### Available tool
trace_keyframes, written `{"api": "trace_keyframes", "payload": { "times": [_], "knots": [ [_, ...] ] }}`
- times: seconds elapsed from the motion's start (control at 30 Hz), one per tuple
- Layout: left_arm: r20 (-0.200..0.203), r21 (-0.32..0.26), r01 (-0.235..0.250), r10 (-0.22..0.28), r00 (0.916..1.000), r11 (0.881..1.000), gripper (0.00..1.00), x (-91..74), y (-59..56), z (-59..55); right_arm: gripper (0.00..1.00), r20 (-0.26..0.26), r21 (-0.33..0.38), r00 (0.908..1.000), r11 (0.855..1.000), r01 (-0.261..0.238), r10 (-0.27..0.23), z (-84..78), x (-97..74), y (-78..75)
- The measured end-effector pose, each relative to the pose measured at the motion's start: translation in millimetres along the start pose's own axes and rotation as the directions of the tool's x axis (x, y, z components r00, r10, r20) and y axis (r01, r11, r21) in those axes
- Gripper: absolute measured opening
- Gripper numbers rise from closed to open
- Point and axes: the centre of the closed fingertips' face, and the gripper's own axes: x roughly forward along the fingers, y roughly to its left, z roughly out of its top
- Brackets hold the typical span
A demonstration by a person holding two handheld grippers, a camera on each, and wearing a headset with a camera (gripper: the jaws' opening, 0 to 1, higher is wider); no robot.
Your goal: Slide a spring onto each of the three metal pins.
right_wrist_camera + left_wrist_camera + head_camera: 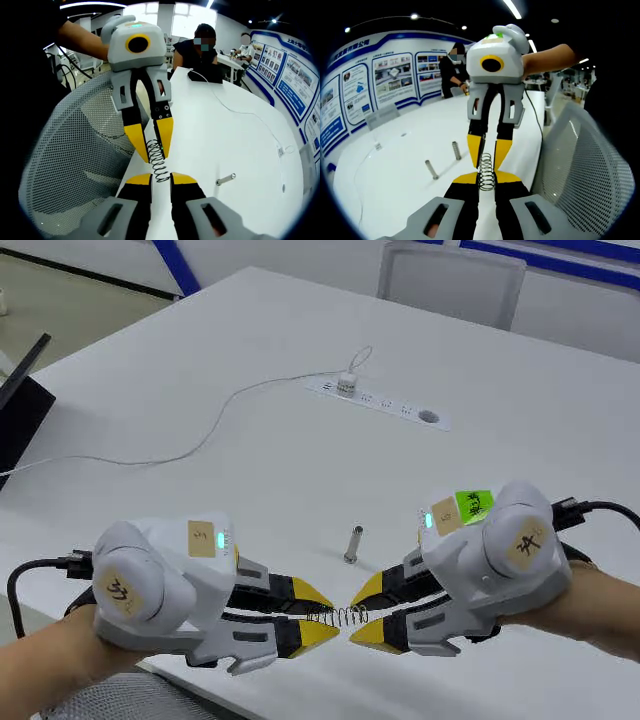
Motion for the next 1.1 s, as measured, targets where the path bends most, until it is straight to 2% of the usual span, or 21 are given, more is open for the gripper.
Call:
{"api": "trace_keyframes", "payload": {
  "times": [0.1, 0.4, 0.5, 0.57, 0.63, 0.7, 0.73, 0.87, 1.0, 1.1],
  "knots": [
    [0.000, 0.011, 0.009, -0.009, 1.0000, 1.000, 0.10, 0.9, -2.6, 0.3, 0.12, 0.002, 0.005, 0.9999, 1.000, -0.012, 0.012, 0.5, -2.2, 0.5],
    [-0.022, 0.020, -0.017, 0.017, 0.9996, 1.000, 0.10, -0.2, 2.6, -4.4, 0.11, 0.045, 0.021, 0.9988, 1.000, -0.022, 0.021, 14.7, -6.4, -1.1],
    [-0.019, 0.010, -0.023, 0.023, 0.9995, 1.000, 0.10, -1.1, 4.4, -3.8, 0.11, 0.072, 0.036, 0.9970, 0.999, -0.032, 0.030, 20.6, -9.1, -1.0],
    [-0.010, -0.024, -0.025, 0.025, 0.9996, 0.999, 0.10, -2.7, 5.8, -1.8, 0.11, 0.108, 0.046, 0.9935, 0.998, -0.040, 0.035, 26.3, -11.5, -0.6],
    [-0.002, -0.047, -0.023, 0.023, 0.9997, 0.999, 0.10, -3.4, 7.2, -1.1, 0.11, 0.178, 0.089, 0.9832, 0.994, -0.056, 0.040, 37.2, -14.6, 0.7],
    [0.015, -0.054, -0.016, 0.017, 0.9997, 0.998, 0.10, -2.7, 5.5, 2.5, 0.11, 0.263, 0.127, 0.9641, 0.989, -0.074, 0.039, 52.8, -19.0, -0.2],
    [0.026, -0.055, -0.015, 0.017, 0.9995, 0.998, 0.10, -3.0, 5.2, 4.7, 0.11, 0.275, 0.123, 0.9610, 0.990, -0.068, 0.032, 56.4, -19.7, -1.5],
    [0.030, -0.077, -0.034, 0.036, 0.9989, 0.996, 0.10, -5.2, 10.4, 5.0, 0.11, 0.256, 0.104, 0.9666, 0.994, -0.045, 0.017, 59.9, -14.9, -3.2],
    [0.038, -0.062, -0.032, 0.035, 0.9987, 0.998, 0.10, -4.9, 8.2, 7.7, 0.11, 0.273, 0.125, 0.9616, 0.990, -0.059, 0.023, 65.5, -14.3, -2.7],
    [0.034, -0.063, -0.033, 0.035, 0.9988, 0.997, 0.10, -4.6, 8.4, 7.0, 0.11, 0.266, 0.117, 0.9638, 0.992, -0.046, 0.014, 65.9, -11.8, -1.5]
  ]
}}
